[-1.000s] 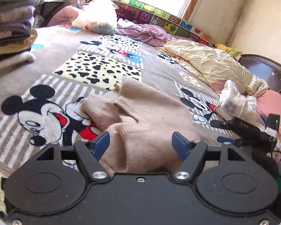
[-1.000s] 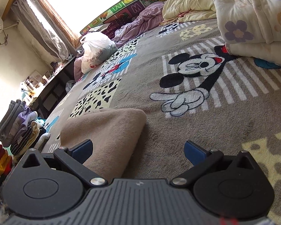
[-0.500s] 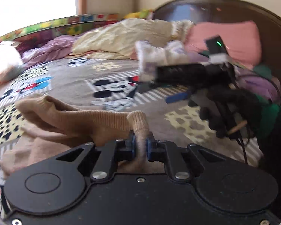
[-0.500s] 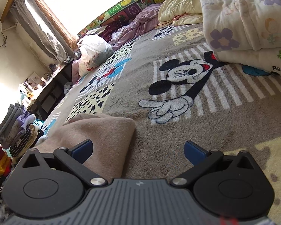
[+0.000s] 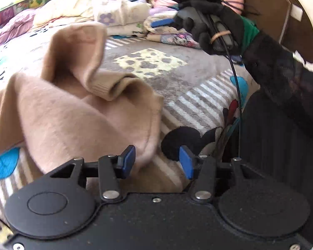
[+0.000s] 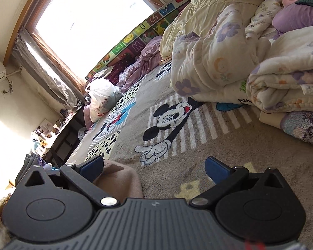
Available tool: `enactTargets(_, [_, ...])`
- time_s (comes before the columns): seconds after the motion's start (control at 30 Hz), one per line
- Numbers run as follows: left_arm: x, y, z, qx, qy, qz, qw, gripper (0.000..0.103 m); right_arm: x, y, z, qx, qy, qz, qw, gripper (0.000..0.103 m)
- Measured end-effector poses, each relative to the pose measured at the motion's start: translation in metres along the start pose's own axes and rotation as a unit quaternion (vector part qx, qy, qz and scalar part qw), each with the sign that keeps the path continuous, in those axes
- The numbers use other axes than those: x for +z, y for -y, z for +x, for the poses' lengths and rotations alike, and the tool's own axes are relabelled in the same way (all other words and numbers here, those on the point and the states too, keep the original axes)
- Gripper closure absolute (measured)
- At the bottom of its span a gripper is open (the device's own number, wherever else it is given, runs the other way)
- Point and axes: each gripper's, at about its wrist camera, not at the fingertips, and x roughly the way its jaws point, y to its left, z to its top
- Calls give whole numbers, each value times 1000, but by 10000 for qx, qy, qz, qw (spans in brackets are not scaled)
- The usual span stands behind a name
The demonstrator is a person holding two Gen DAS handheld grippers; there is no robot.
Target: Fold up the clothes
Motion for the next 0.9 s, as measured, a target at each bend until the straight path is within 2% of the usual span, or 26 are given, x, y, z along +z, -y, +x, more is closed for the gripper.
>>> enactTargets(0.07, [-4,-22,-21,94,215,-652,9976,56,0,-3,3,172,12,57,9998,0])
enactTargets(0.13, [-7,-51,-39,359,532,-1438,9875,52,-2,-16,14,457,-130,9,9989,0])
enactTargets(0.2, [-11,-80,-54,559,855,-2249,9690,47,-6,-33,26,659,-307,-125,9973,0])
enactTargets(0.3, [-18,-109,-65,510,1244,-3198,9379,38,-19,-60,52,411,-740,-611,9945,0])
enactTargets(0.37, [-20,-116,-62,381,1353,-3530,9250,31,-30,-66,71,164,-1076,-701,9916,0])
enactTargets(0.43, [-20,-118,-53,356,1286,-3662,9209,30,-39,-59,85,424,-1332,-252,9899,0])
enactTargets(0.5, [-20,-118,-39,330,1173,-3809,9165,30,-47,-54,93,765,-1386,171,9873,2])
enactTargets(0.53, [-20,-118,-31,315,1119,-3918,9127,31,-51,-56,94,857,-1329,263,9871,7])
enactTargets(0.57, [-23,-120,-21,105,1107,-4100,9053,38,-53,-58,94,931,-1259,296,9872,25])
enactTargets(0.6, [-24,-118,-15,-23,1119,-4168,9021,55,-56,-60,96,1031,-1233,317,9865,54])
enactTargets(0.63, [-25,-115,-10,-140,1133,-4222,8993,84,-59,-61,98,1111,-1249,339,9854,67])
enactTargets(0.67, [-24,-112,-10,-73,1151,-4160,9020,88,-62,-62,101,1132,-1245,350,9851,75])
enactTargets(0.7, [-23,-108,-10,12,1170,-4085,9052,90,-64,-63,101,1150,-1224,320,9853,80])
enactTargets(0.77, [-25,-109,-21,109,1288,-4072,9042,92,-65,-65,97,1147,-1105,304,9868,86])
enactTargets(0.8, [-27,-114,-30,240,1355,-4082,9024,93,-64,-65,93,1136,-1018,312,9878,91])
enactTargets(0.83, [-29,-118,-38,375,1422,-4093,9005,93,-62,-64,87,1106,-913,344,9891,92])
enactTargets(0.9, [-38,-132,-58,615,1565,-4234,8902,93,-57,-57,75,1015,-699,478,9912,92])
